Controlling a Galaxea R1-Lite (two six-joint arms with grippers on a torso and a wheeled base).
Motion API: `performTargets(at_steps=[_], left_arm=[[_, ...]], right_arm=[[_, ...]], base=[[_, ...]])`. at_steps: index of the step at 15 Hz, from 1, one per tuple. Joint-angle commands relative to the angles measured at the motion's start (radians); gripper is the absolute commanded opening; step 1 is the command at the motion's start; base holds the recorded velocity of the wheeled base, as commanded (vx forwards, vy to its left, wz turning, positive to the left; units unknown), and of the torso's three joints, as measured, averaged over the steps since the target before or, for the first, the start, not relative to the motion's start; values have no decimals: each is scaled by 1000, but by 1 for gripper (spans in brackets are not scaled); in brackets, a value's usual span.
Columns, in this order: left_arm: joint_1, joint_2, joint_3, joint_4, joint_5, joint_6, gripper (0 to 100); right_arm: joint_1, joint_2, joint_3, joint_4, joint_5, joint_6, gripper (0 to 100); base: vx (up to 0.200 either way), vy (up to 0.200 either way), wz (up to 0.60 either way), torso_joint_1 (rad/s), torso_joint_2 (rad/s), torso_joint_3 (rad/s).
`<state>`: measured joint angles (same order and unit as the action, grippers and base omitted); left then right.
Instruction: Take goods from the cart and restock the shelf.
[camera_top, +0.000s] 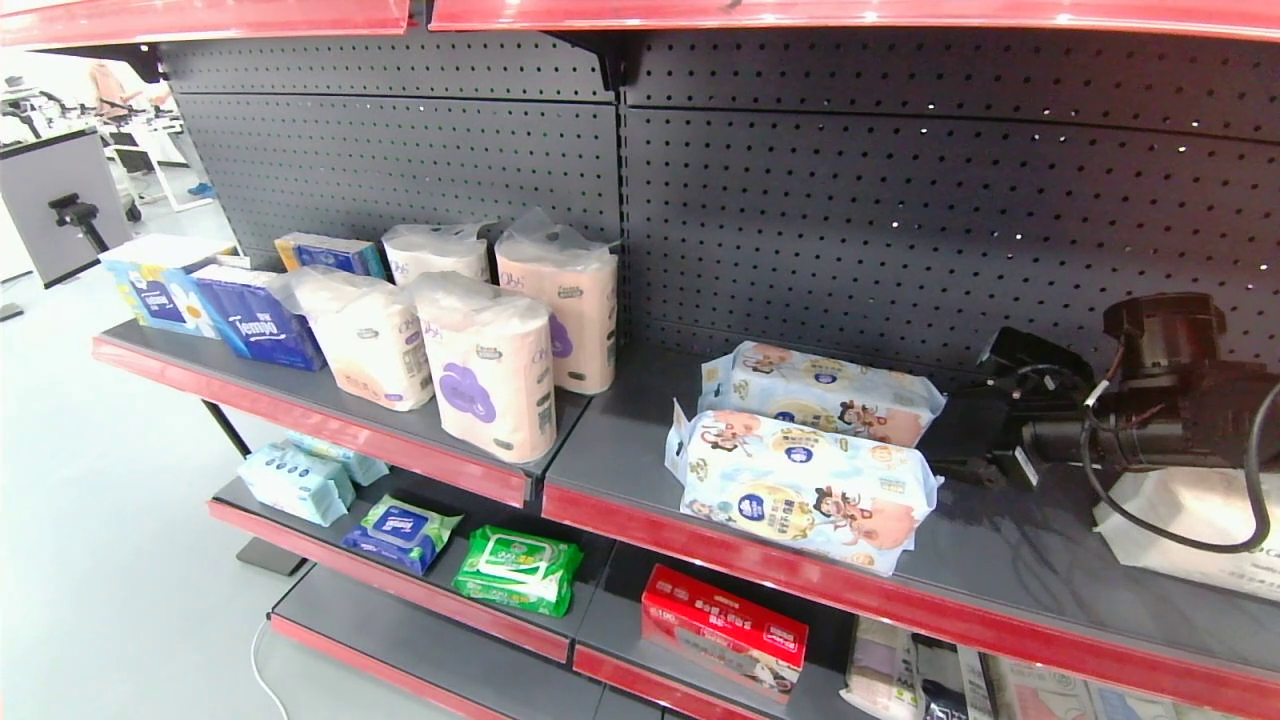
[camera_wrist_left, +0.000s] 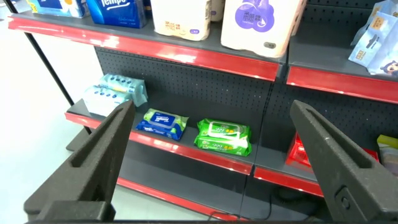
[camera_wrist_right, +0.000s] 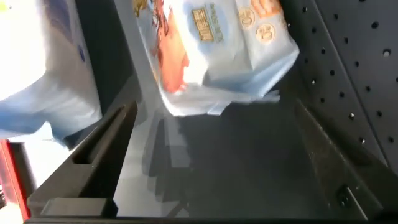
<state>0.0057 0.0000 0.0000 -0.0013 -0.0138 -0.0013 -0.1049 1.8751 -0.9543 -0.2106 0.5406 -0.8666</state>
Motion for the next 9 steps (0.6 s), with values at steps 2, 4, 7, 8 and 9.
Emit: performTargets(at_steps=[2,4,7,8,9], left_arm=[[0,0,0,0,0,0,100],[0,0,0,0,0,0,100],[0,0,0,0,0,0,100],[0,0,0,0,0,0,100],[0,0,0,0,0,0,100]], right_arm=[[8,10,-14,-7,1,-2,100],[11,19,-20,-7,1,-3,100],[-6,33,-14,-6,-22,-2,100],[-18,32,-11,-6,-57,0,100],[-18,30,-12,-7,-70,0,100]], base=[[0,0,0,0,0,0],[0,0,0,0,0,0],[0,0,0,0,0,0],[0,0,0,0,0,0],[0,0,0,0,0,0]])
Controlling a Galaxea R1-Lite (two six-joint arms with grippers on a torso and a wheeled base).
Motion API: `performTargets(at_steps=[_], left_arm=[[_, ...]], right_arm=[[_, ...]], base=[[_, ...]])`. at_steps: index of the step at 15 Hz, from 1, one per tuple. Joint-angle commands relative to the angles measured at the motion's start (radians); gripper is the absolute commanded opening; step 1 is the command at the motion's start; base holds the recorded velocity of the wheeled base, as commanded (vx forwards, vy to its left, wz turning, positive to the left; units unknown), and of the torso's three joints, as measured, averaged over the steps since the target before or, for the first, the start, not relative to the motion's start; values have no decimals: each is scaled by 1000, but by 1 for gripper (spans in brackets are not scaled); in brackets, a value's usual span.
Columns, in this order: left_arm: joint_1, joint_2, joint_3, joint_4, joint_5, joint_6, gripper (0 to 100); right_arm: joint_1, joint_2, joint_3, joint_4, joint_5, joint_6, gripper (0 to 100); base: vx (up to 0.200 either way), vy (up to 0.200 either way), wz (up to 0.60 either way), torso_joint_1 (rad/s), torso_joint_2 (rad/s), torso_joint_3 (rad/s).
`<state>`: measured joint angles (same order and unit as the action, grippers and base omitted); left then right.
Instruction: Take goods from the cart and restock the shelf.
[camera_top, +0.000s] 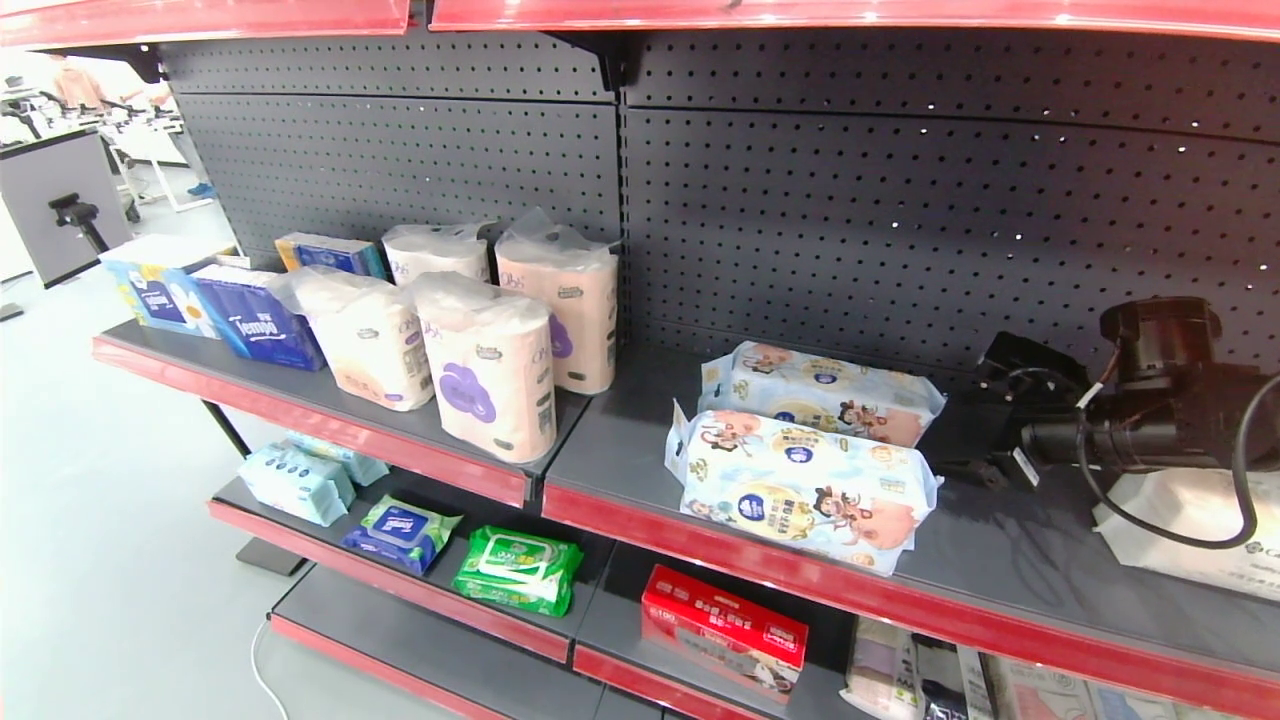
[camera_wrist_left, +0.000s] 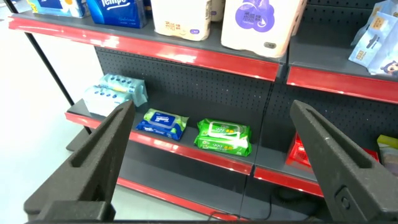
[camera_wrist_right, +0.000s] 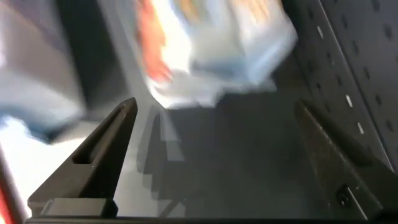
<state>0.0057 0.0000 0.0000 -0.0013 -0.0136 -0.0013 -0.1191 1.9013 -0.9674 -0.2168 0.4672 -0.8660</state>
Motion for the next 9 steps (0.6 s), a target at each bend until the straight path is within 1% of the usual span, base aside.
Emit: performTargets(at_steps=[1,5,9], left_arm=[[0,0,0,0,0,0,100],[0,0,0,0,0,0,100],[0,0,0,0,0,0,100]], right_arm=[[-4,4,-7,-1,-30,8,100],[-1,-18,0,-1,-136,39,100],[16,-39,-10,-1,-171,114,100]], base=[[0,0,0,0,0,0],[0,0,0,0,0,0],[0,0,0,0,0,0]])
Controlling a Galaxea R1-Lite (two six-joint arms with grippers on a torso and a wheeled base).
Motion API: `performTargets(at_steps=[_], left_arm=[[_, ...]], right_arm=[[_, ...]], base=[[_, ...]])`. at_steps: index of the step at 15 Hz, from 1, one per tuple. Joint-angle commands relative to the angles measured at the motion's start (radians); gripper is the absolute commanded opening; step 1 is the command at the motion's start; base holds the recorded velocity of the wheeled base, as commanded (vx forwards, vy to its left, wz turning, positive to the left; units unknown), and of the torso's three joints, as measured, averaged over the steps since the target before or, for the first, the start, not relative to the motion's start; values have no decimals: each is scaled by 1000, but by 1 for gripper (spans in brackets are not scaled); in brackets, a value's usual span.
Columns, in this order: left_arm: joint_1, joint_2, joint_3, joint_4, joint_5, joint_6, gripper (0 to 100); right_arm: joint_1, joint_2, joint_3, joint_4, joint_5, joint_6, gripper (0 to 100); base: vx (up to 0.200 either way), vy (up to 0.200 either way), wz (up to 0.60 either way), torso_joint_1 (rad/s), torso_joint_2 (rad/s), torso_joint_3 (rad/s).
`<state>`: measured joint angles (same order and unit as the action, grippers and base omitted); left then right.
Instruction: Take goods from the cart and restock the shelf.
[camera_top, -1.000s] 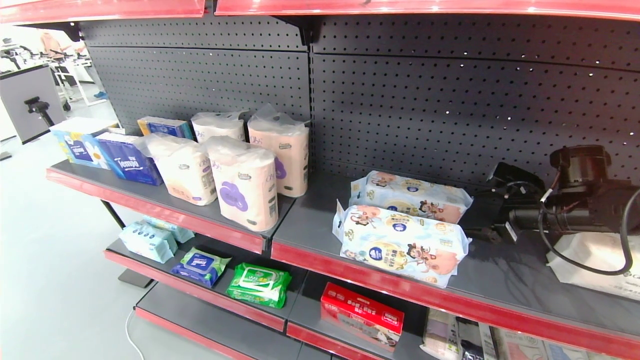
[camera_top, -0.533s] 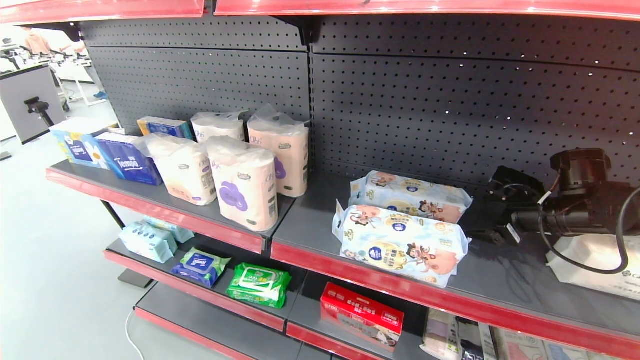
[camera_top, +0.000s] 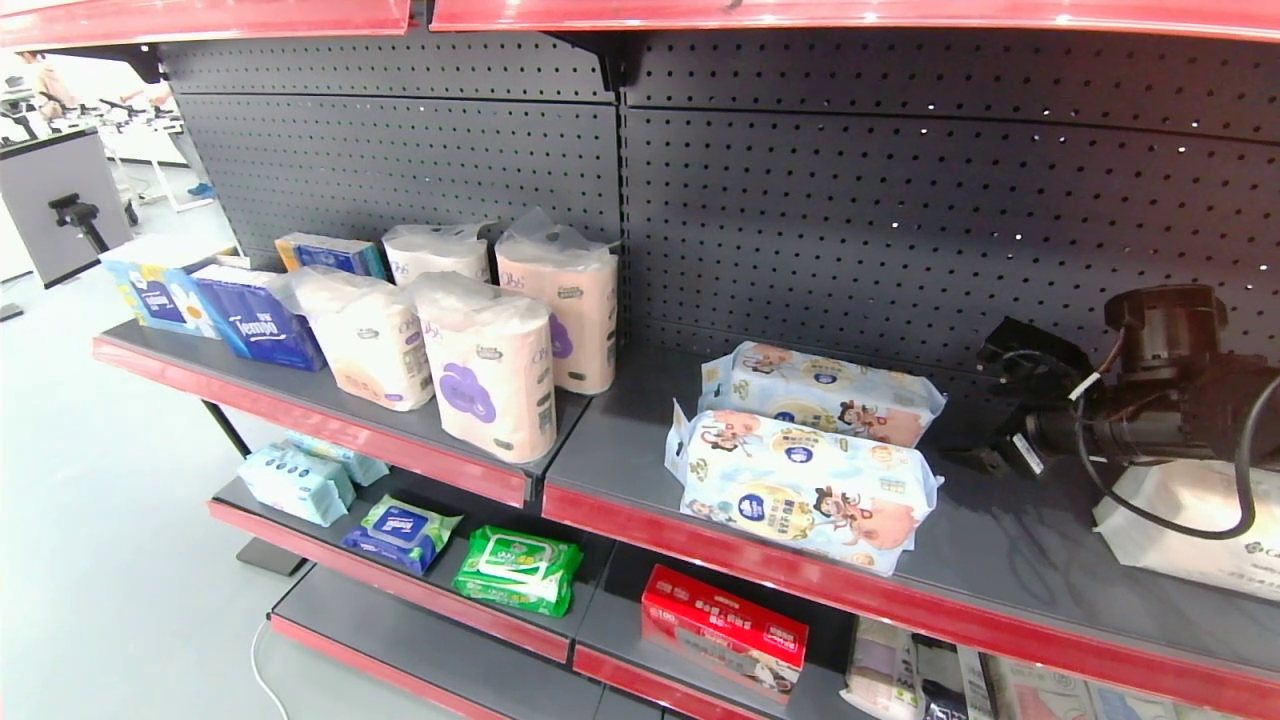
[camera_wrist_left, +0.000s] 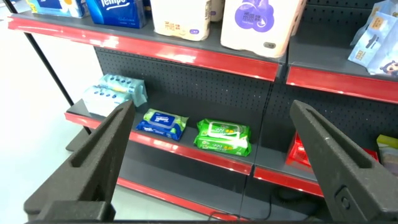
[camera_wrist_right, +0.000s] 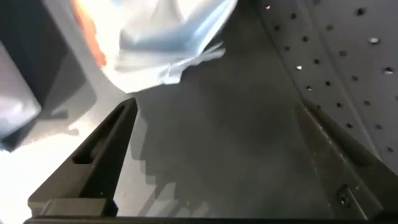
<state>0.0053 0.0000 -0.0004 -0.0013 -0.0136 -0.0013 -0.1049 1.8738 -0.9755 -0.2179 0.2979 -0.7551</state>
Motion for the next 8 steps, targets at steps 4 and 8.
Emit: performTargets(at_steps=[4,8], left_arm=[[1,0,0,0,0,0,100],[1,0,0,0,0,0,100]], right_arm=[[-9,-78,63,2,29,7,100],[-27,-137,109,0,27,14,100]], base=[[0,0,0,0,0,0],[0,0,0,0,0,0]])
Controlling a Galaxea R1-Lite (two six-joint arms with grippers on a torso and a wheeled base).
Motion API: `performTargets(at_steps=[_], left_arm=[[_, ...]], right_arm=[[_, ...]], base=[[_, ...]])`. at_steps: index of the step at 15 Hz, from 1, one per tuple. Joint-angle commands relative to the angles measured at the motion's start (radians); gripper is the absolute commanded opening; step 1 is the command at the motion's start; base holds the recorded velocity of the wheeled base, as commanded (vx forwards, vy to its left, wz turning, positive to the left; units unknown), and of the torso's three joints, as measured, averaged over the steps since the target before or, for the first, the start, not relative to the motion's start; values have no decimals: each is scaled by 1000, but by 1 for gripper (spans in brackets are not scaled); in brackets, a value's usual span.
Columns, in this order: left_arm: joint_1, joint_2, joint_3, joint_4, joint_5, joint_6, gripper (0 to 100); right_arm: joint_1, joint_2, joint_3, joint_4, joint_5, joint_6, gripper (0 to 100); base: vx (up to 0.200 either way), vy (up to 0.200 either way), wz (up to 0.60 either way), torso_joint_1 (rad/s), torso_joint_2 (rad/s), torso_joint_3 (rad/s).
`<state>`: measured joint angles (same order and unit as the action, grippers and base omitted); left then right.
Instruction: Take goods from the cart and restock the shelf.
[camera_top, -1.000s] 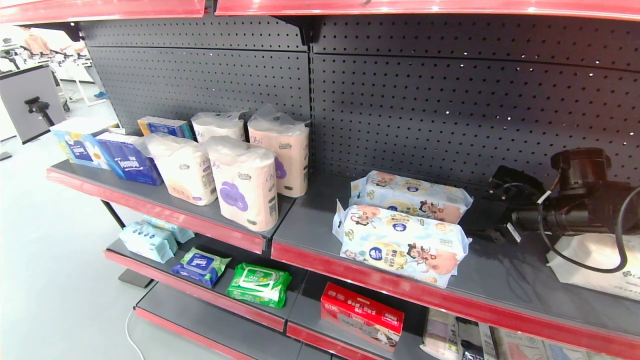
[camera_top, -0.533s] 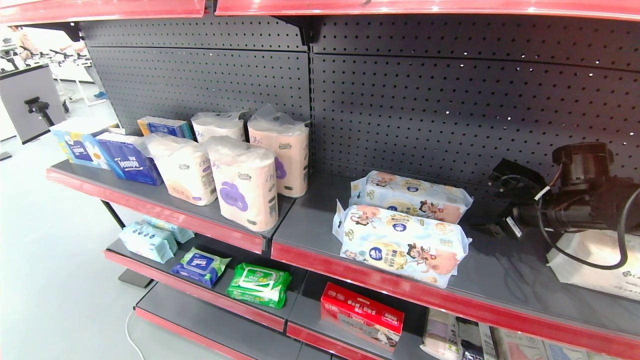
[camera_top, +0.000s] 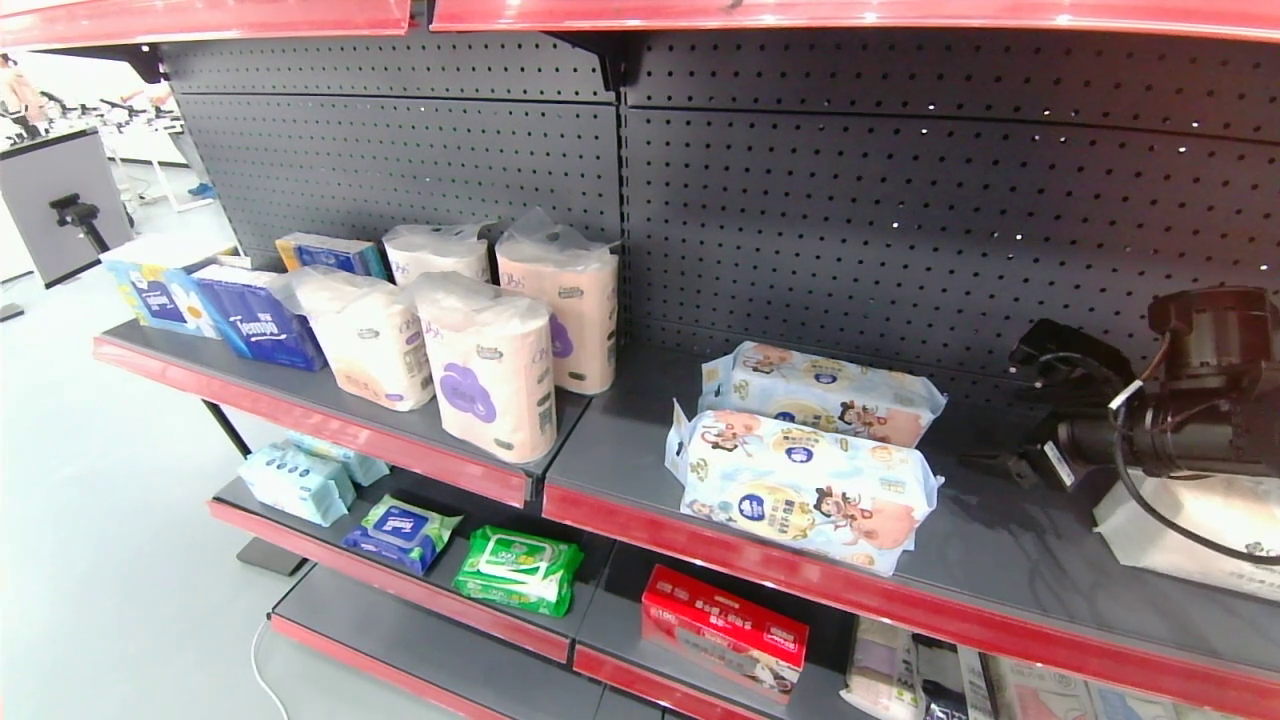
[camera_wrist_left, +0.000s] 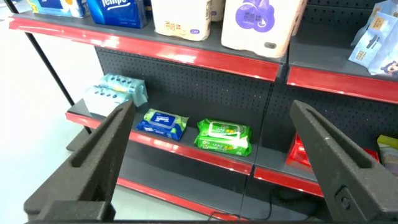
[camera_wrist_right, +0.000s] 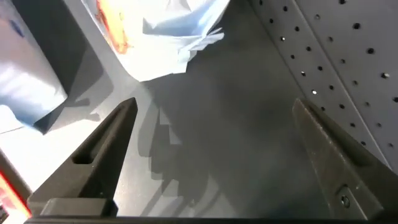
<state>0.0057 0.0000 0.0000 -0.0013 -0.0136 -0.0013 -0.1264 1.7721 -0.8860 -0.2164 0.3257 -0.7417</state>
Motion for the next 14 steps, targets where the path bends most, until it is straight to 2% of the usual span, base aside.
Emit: performTargets(at_steps=[1,8,14], left_arm=[[0,0,0,0,0,0,100],[0,0,0,0,0,0,100],[0,0,0,0,0,0,100]], right_arm=[[-15,-59,50,-1,-1,2,100],[-58,-204,176,-3,7,30,100],[28,-310,292,0,245,-33,100]], base=[[0,0,0,0,0,0],[0,0,0,0,0,0],[0,0,0,0,0,0]])
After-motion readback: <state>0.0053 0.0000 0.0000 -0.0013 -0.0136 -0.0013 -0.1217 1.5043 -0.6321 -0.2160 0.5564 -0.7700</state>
